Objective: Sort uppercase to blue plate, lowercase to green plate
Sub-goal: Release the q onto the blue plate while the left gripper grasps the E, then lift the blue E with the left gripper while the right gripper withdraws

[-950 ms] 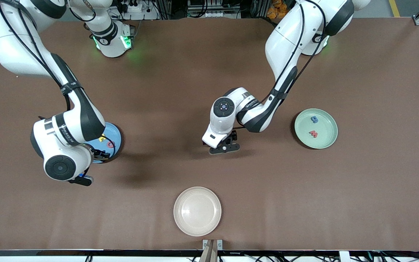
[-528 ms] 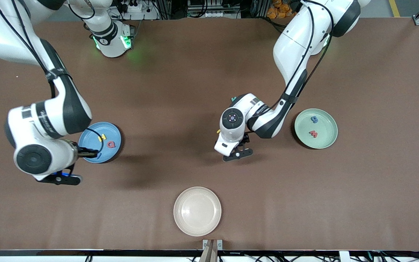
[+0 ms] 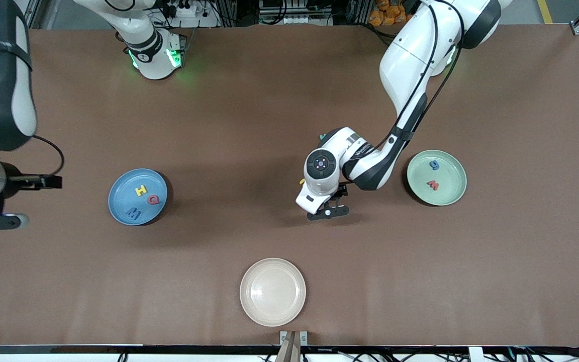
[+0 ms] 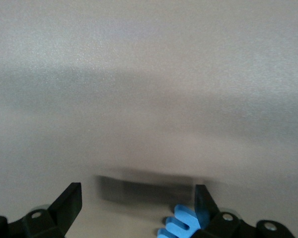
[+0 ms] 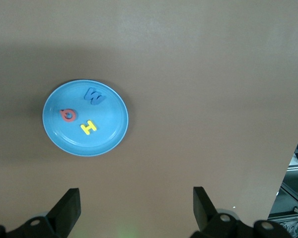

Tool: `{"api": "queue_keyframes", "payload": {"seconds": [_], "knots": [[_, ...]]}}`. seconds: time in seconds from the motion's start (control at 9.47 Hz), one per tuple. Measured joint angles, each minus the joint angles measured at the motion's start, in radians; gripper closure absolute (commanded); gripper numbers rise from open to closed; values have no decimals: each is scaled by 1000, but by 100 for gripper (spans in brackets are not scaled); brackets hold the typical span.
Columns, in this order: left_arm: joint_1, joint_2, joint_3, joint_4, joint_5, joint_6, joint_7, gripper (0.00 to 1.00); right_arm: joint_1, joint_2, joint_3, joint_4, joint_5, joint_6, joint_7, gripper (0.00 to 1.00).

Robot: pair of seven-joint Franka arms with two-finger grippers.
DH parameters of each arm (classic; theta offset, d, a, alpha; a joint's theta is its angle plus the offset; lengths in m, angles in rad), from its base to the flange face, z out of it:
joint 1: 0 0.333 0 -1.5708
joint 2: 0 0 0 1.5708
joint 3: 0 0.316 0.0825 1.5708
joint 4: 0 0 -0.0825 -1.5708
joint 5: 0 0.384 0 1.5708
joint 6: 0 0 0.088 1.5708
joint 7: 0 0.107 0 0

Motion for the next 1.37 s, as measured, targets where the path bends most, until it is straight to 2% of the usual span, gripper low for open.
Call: {"api": "queue_keyframes", "payload": {"seconds": [0.21, 0.42, 0.63, 1.06, 1.37], "knots": [[0, -23, -4, -17, -2, -7, 54, 0, 51, -57, -55, -22, 63, -1, -7, 0], [-1, -39, -15, -60, -2, -6, 97, 0, 62, -140, -85, -64, 126, -2, -8, 0], [-1, -43, -27, -85, -2, 1, 101, 0, 70, -223, -128, -147, 199, 32, -25, 0], [-4, -45, -35, -96, -2, 39, 102, 0, 86, -351, -136, -387, 219, 230, -48, 0], [-13, -45, -35, -105, -2, 80, 103, 0, 90, -409, -141, -473, 219, 285, -65, 0]]}}
